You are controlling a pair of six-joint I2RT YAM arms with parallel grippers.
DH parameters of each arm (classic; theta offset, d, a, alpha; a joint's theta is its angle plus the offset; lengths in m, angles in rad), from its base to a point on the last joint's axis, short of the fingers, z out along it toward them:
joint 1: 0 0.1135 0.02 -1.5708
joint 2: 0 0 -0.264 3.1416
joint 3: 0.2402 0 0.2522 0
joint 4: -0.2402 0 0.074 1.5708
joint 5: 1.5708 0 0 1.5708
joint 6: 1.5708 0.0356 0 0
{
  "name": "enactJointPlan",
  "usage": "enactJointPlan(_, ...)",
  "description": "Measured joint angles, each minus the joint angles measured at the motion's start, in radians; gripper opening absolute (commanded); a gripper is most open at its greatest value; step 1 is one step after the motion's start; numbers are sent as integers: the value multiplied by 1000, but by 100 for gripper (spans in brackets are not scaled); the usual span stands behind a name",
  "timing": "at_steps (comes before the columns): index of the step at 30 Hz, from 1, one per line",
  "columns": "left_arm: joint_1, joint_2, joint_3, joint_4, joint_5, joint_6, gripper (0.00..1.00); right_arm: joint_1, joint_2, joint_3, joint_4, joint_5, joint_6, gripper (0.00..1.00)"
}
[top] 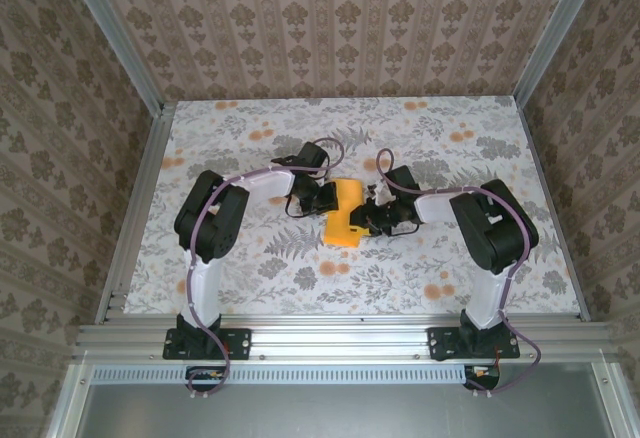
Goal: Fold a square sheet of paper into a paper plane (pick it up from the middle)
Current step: First fold in half a square sheet of paper at the center of the table.
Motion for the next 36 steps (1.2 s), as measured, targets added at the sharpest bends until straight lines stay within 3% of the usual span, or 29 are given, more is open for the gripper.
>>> enactJointPlan(13, 0, 0, 0, 0, 0, 0, 5, 19, -49, -56, 59, -23, 26, 27)
enactJointPlan(36, 0, 0, 0, 1, 0, -1, 4, 68, -102, -55, -132, 55, -51, 26)
